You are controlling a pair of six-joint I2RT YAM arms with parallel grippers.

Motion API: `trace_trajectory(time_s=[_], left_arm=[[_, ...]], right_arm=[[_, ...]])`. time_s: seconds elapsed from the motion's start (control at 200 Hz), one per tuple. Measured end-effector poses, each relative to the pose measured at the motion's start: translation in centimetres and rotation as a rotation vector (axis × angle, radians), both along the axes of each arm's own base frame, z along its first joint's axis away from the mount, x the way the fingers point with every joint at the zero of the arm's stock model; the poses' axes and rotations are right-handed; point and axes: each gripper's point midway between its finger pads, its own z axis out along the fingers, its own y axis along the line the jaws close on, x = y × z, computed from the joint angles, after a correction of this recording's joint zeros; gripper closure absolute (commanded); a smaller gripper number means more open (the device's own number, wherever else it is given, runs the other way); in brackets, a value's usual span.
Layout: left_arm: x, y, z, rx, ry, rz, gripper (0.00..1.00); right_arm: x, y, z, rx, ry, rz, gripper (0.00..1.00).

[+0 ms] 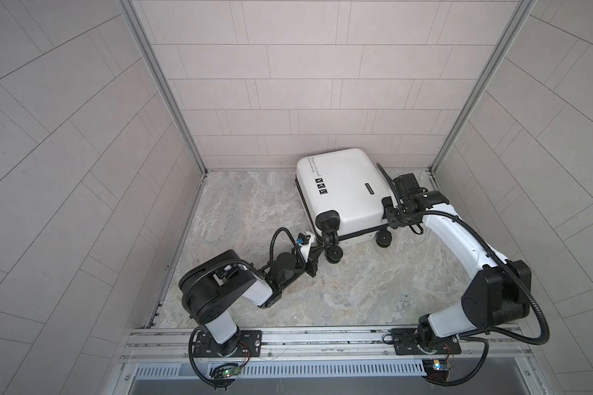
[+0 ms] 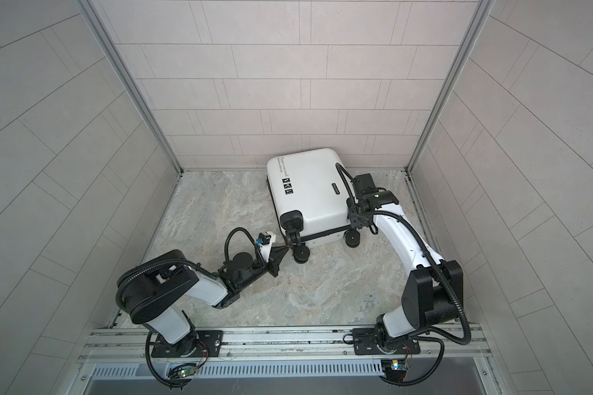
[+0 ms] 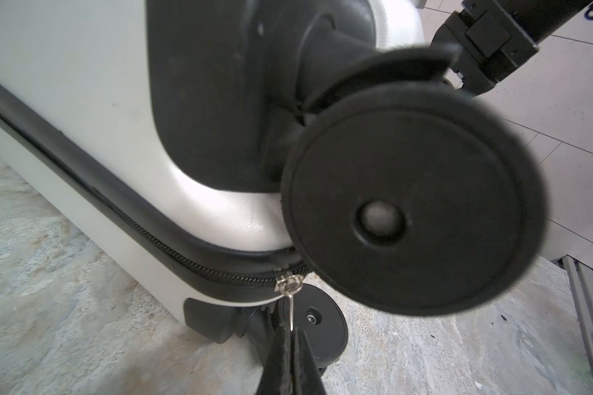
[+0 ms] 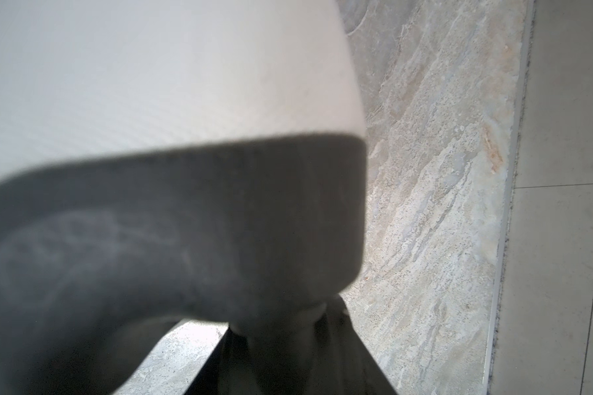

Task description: Pack the luggage

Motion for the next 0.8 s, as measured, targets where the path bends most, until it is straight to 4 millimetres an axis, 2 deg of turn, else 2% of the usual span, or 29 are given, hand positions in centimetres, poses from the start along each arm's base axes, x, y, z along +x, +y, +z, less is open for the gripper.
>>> trace_trajectory(time_s=[0.17, 0.801], left_arm=[[0.0, 0.1, 0.0, 0.004, 0.002, 0.003, 1.0], [-0.2, 3.2, 1.0, 0.161, -0.015, 0.091, 1.0]], right_arm=[[-0.2, 0.4, 0.0, 0.018, -0.003, 0.008, 1.0], [-2.7, 4.0, 0.2, -0.015, -0.009, 0.019, 1.0]])
